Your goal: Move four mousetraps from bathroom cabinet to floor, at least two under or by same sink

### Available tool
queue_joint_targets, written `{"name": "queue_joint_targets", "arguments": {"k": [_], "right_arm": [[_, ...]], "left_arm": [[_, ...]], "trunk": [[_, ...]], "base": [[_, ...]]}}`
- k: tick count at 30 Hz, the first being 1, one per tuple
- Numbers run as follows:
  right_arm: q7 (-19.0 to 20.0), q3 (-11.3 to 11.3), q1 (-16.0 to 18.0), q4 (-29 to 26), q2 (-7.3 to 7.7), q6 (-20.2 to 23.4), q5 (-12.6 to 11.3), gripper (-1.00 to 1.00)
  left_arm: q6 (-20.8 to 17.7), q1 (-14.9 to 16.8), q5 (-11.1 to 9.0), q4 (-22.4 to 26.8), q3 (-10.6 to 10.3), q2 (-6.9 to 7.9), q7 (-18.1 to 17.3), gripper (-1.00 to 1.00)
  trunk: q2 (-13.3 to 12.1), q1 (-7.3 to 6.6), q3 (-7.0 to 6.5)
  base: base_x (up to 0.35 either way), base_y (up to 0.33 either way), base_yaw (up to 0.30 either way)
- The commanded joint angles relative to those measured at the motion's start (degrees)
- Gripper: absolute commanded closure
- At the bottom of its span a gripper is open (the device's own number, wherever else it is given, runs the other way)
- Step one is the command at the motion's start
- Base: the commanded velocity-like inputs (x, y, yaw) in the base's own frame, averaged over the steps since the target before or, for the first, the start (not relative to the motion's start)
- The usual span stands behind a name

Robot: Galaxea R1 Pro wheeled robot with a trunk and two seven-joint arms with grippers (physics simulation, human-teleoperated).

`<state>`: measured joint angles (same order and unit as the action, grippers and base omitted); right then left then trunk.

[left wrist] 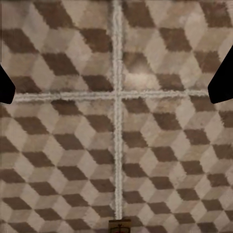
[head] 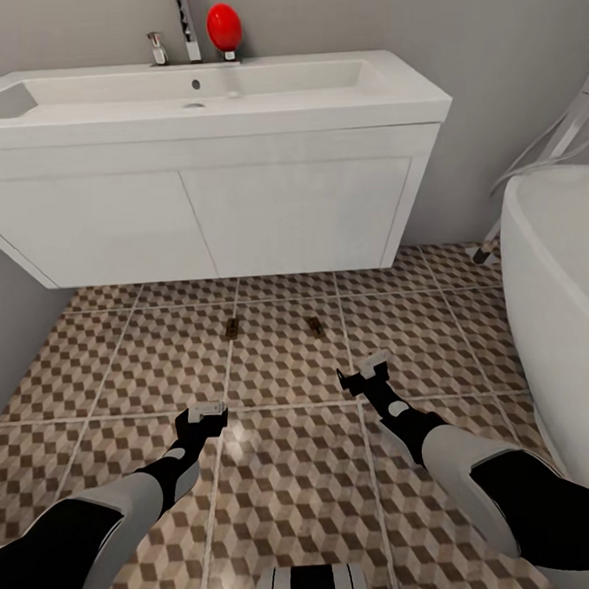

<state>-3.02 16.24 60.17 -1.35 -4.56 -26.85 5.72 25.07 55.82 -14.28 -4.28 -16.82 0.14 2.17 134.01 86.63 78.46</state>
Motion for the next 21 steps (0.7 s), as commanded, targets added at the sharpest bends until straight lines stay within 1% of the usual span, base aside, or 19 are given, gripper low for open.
{"name": "queue_joint_targets", "arguments": {"k": [1,9,21], "right_arm": [[-0.32,-0.07,0.04,0.09,-0.01,-0.13,0.56,-1.0],[-0.32,-0.07,0.04,0.12,-0.01,-0.13,-0.08,-1.0],[-0.39,-0.07,0.04,0.12,-0.01,-0.13,-0.18,-1.0]], "left_arm": [[0.33,0.06,-0.31,-0.21,-0.49,-0.04,0.12,-1.0],[0.33,-0.06,-0.31,-0.21,-0.49,-0.05,0.12,-1.0],[0.33,-0.09,-0.31,-0.21,-0.49,-0.08,0.12,-1.0]], "trunk": [[-0.4,-0.23,-0.16],[-3.61,-1.99,-2.02],[-8.42,-4.62,-5.24]], "base": [[0.0,0.0,0.0],[0.0,0.0,0.0],[0.0,0.0,0.0]]}}
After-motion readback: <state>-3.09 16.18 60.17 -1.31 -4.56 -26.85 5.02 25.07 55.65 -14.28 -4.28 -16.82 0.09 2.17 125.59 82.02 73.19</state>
